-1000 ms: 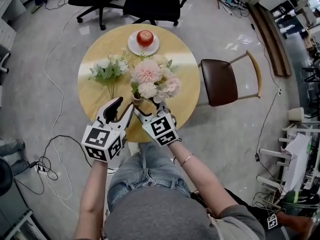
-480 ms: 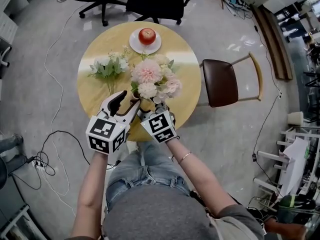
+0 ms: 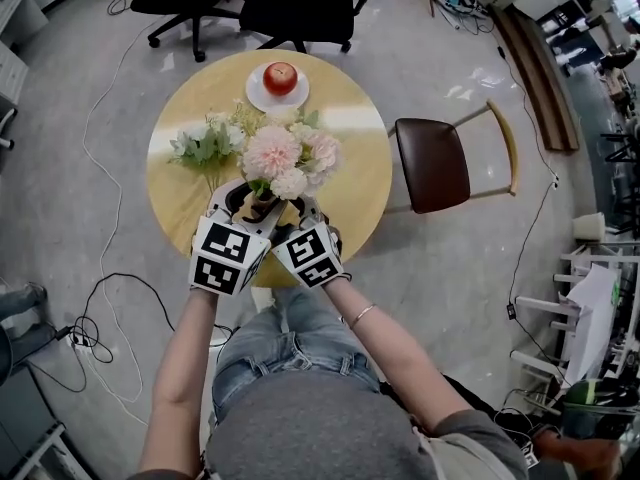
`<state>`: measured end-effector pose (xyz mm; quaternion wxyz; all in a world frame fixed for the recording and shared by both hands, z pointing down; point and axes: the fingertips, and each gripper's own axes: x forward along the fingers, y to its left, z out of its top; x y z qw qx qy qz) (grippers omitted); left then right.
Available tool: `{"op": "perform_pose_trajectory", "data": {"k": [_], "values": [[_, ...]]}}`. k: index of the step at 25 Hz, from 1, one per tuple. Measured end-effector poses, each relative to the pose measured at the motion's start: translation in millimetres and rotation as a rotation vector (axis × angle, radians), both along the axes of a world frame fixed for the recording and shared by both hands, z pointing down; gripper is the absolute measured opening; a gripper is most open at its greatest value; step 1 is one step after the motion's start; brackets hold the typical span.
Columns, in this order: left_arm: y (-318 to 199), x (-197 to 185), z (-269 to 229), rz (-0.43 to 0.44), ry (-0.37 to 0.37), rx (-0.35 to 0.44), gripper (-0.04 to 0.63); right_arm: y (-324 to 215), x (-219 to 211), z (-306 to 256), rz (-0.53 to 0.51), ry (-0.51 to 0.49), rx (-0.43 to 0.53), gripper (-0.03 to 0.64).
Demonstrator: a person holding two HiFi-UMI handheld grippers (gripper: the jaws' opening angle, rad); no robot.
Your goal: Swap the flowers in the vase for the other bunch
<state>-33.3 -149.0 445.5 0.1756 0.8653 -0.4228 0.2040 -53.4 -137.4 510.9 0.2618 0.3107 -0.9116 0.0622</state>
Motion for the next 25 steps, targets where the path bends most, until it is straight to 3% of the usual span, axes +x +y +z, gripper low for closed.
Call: {"op": "perform_pose_trajectory", "data": {"k": [8, 15, 25], "values": [[-5, 2, -2, -0.025, -0.007, 0.014, 0.111, 0, -1, -2, 0.002, -0.003, 0.005, 0.239], [-5, 4, -16, -0.057, 0.021, 0.053, 0.059, -1, 2, -4, 0.007, -0.005, 0.005, 0.239], [-15, -11, -80, -0.116, 0.091, 0.177, 0.044, 0, 1, -1, 0.012, -0.008, 0.006, 0.239]]}}
